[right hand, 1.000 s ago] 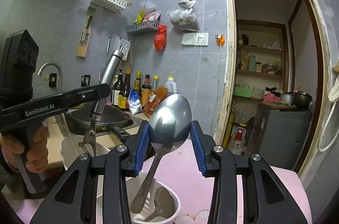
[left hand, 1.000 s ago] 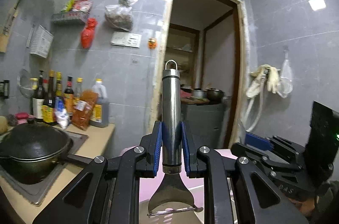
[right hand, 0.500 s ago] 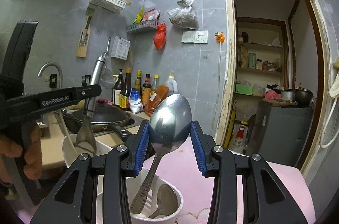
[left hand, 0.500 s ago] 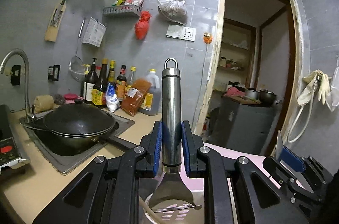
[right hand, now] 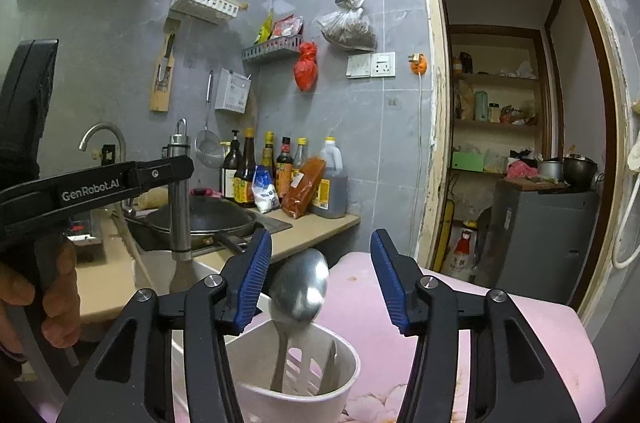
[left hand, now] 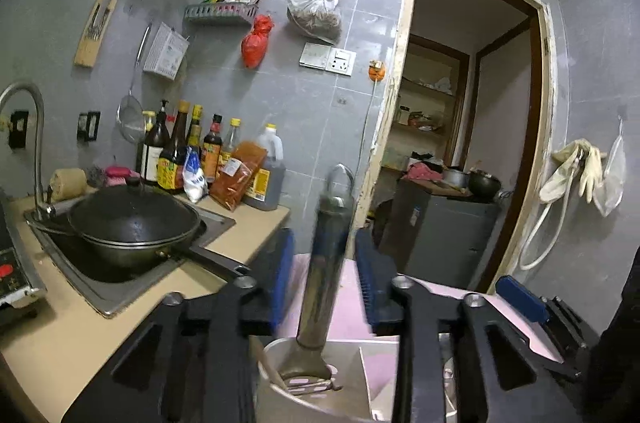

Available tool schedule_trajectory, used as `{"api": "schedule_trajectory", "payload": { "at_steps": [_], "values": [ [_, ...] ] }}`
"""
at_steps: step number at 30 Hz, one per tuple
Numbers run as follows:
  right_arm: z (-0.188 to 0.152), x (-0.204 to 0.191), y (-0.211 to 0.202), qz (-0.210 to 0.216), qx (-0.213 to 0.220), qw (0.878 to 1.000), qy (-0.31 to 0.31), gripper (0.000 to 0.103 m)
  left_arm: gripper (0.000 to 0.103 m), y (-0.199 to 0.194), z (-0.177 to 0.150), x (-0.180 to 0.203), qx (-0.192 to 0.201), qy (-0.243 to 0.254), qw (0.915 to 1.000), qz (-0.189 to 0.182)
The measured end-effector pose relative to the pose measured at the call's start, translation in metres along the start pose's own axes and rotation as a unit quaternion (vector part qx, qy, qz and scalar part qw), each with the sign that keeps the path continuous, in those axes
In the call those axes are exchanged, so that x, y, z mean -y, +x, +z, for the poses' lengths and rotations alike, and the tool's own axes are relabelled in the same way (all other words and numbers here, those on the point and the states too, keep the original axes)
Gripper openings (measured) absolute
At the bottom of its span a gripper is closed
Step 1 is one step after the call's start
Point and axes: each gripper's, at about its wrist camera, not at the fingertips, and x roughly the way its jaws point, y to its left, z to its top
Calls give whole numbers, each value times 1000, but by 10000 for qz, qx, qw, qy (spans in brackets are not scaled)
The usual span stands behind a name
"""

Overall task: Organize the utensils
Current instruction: 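Open both tools to drop the peeler and spoon into the caddy, then lower the left tool onto a chopstick while the right tool lowers onto another chopstick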

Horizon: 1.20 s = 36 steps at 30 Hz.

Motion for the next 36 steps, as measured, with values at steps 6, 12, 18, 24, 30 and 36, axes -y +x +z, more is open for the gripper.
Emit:
{"api": "schedule_trajectory", "payload": {
  "at_steps": [6,12,18,24,30,36],
  "values": [
    [3,7,-11,-120,60,9998,112,53,37,-7,7,-2,-98,-178,9997,-114],
    [8,26,-31,-432,92,9985,313,67,59,-19,9,18,-141,54,9997,-172],
    [11,58,-66,-890,67,9952,408,82,81,-32,-3,60,-212,376,9983,-401],
    [12,97,-114,-1463,63,9884,407,102,94,-42,-28,115,-288,750,9939,-755],
    [6,135,-155,-1914,-14,9809,335,103,94,-38,-55,164,-550,874,9879,-1155],
    [-14,168,-172,-2124,-381,9759,313,103,94,-15,-86,198,-1227,913,9787,-1366]
  ]
}}
